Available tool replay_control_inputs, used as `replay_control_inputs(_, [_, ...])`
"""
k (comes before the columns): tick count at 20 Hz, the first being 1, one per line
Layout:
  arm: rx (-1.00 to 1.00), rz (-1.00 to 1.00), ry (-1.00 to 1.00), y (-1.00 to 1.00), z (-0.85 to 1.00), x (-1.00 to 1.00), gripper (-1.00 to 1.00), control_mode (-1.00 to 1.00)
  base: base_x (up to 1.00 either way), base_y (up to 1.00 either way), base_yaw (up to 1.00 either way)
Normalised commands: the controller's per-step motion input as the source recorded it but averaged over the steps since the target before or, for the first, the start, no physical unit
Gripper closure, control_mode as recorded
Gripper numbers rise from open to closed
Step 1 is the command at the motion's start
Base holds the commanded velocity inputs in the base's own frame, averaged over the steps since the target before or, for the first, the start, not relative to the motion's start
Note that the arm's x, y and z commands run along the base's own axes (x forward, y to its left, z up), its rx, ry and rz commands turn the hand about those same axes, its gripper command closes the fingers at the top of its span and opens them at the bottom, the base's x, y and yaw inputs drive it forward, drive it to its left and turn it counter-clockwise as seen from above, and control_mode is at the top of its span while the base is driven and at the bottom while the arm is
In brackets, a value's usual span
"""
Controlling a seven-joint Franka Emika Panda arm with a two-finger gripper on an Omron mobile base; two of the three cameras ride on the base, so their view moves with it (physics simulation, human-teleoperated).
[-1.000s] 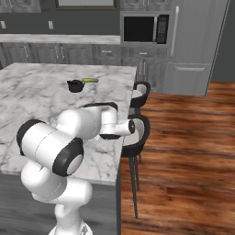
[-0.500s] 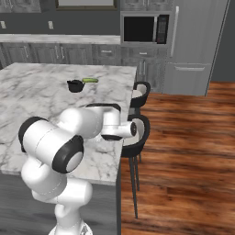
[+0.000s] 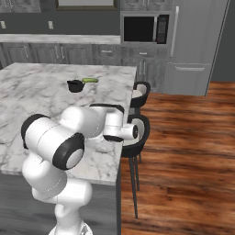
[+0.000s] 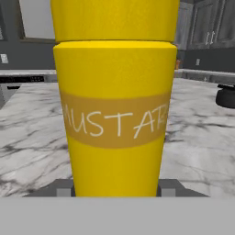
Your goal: Move the shaker and mustard from the cabinet to the dining counter.
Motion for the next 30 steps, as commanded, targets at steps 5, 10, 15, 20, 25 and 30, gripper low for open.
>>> replay_control_inputs(5, [0.0,0.02,0.0,0.0,0.0,0.0,1.0,-1.0,0.0,0.0,0.0])
replay_control_inputs(10, [0.0,0.02,0.0,0.0,0.0,0.0,1.0,-1.0,0.0,0.0,0.0])
replay_control_inputs(15, [0.0,0.02,0.0,0.0,0.0,0.0,-1.0,-1.0,0.0,0.0,0.0])
replay_control_inputs(20, [0.0,0.01,0.0,0.0,-0.01,0.0,-1.0,-1.0,0.0,0.0,0.0])
replay_control_inputs(25, [0.0,0.03,0.0,0.0,0.0,0.0,-1.0,-1.0,0.0,0.0,0.0])
replay_control_inputs(30, [0.0,0.04,0.0,0.0,0.11,0.0,-1.0,-1.0,0.0,0.0,0.0])
